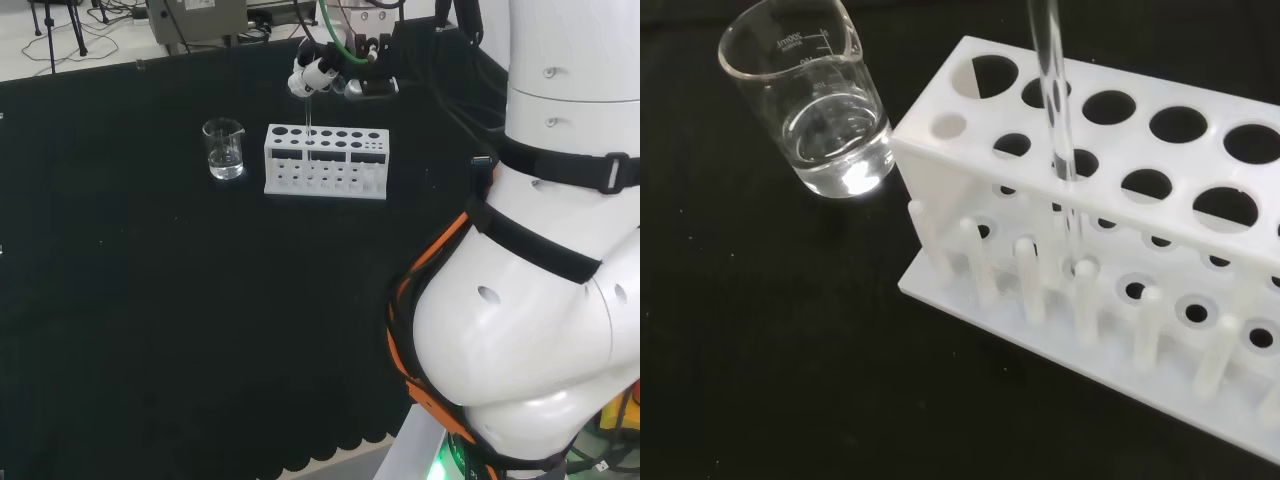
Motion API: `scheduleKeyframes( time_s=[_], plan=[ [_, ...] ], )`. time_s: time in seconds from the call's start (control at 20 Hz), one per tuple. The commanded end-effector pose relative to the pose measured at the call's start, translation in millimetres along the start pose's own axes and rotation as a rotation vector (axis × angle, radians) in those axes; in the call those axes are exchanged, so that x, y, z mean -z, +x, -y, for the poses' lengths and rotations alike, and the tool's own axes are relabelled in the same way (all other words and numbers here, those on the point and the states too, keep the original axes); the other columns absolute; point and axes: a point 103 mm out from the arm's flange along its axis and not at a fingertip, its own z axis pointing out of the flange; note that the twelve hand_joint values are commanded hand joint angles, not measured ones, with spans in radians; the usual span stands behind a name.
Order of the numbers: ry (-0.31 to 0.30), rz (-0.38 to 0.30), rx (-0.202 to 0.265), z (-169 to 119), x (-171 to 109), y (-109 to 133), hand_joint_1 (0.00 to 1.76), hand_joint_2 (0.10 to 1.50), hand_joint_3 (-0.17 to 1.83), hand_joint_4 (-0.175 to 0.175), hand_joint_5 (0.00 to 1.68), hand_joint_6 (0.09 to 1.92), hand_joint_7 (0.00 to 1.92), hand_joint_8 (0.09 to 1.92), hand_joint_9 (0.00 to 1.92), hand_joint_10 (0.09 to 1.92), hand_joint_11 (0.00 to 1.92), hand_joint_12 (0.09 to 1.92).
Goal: Take the glass rod from the white test tube rack.
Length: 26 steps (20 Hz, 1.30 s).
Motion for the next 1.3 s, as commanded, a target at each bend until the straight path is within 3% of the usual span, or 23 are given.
scheduleKeyframes(
  time_s=[0.05,0.2,0.3,0.4,0.65,0.75,0.95,1.1,1.3],
  plan=[
    [-0.067,0.052,0.015,0,5,9,0.85,1.21,-0.17,-0.175,0.64,0.80,1.24,1.26,1.48,1.20,0.89,1.24],
    [-0.097,0.080,0.016,-2,4,14,1.00,1.19,-0.17,-0.175,0.79,0.82,1.34,1.20,1.58,1.10,1.04,1.18],
    [-0.115,0.086,0.016,-1,7,18,1.10,1.19,-0.13,-0.175,0.88,1.00,1.37,1.18,1.62,1.06,1.11,1.16],
    [-0.126,0.082,0.017,-2,6,20,1.13,1.19,-0.10,-0.175,0.91,1.07,1.39,1.18,1.63,1.04,1.14,1.15],
    [-0.172,0.079,0.013,-5,12,26,1.15,1.16,-0.08,-0.175,0.95,1.05,1.41,1.17,1.64,1.02,1.21,1.09],
    [-0.215,0.091,-0.001,-3,18,27,1.16,1.15,-0.09,-0.175,1.00,0.98,1.42,1.16,1.64,1.00,1.25,1.02],
    [-0.288,0.063,-0.048,1,31,27,1.21,1.08,-0.17,-0.175,1.23,0.62,1.48,1.08,1.66,0.91,1.30,0.80],
    [-0.318,0.027,-0.070,5,43,27,1.28,1.11,-0.17,-0.175,1.21,0.39,1.22,1.05,1.67,0.81,1.31,0.70],
    [-0.349,0.018,-0.074,19,62,25,1.30,1.11,-0.17,-0.175,1.21,0.33,1.19,0.99,1.71,0.68,1.35,0.64]
  ],
)
